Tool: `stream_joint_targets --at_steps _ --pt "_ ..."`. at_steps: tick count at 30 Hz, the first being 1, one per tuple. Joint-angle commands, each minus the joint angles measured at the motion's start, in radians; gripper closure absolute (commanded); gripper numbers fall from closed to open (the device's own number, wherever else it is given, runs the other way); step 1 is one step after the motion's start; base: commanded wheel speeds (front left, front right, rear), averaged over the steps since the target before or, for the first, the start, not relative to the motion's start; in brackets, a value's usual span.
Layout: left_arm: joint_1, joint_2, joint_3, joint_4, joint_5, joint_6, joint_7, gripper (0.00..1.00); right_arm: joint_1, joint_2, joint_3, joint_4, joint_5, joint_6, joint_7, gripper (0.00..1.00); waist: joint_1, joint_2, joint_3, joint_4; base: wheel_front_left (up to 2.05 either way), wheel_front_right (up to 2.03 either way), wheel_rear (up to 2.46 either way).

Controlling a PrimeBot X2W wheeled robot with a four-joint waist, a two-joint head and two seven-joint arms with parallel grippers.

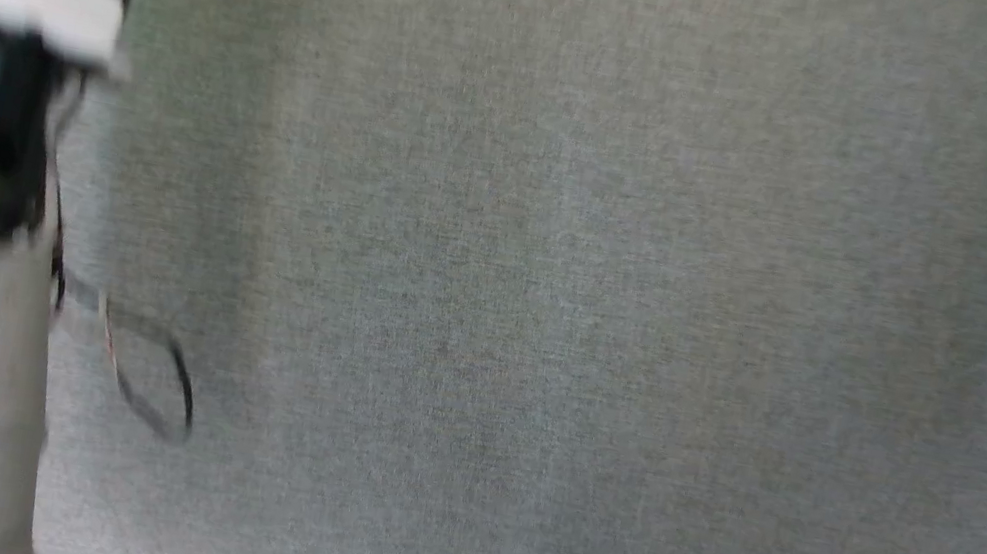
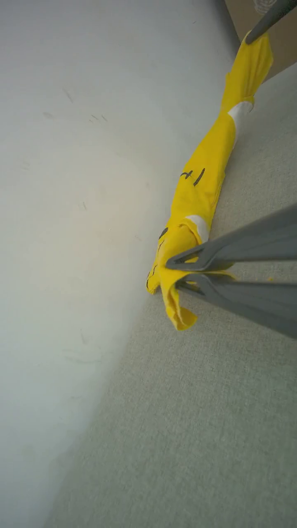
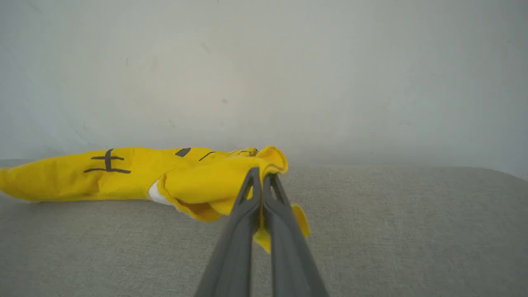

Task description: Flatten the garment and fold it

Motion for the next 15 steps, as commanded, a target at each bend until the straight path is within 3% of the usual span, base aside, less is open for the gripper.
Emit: stream_joint_targets --at_steps 1,10,15 --pt "0.079 -0.005 0.010 -0.048 -0.007 0.015 0.008 1.00 0.083 0.014 -0.035 -0.043 0.016 -0.001 0.013 1.00 0.0003 0.0000 -0.078 -0.011 0.00 0.00 0.00" --pt "0.464 -0.018 0.016 -0.138 -0.036 0.053 0.095 1.00 0.459 0.130 -0.183 -0.198 0.085 -0.001 0.114 1.00 0.0003 0.0000 -0.219 -0.020 0.00 0.00 0.00" --pt "0.657 -0.024 -0.015 -0.125 -0.061 0.024 0.144 1.00 0.646 0.176 -0.239 -0.234 0.112 -0.001 0.168 1.00 0.0003 0.0000 -0.288 -0.016 0.00 0.00 0.00"
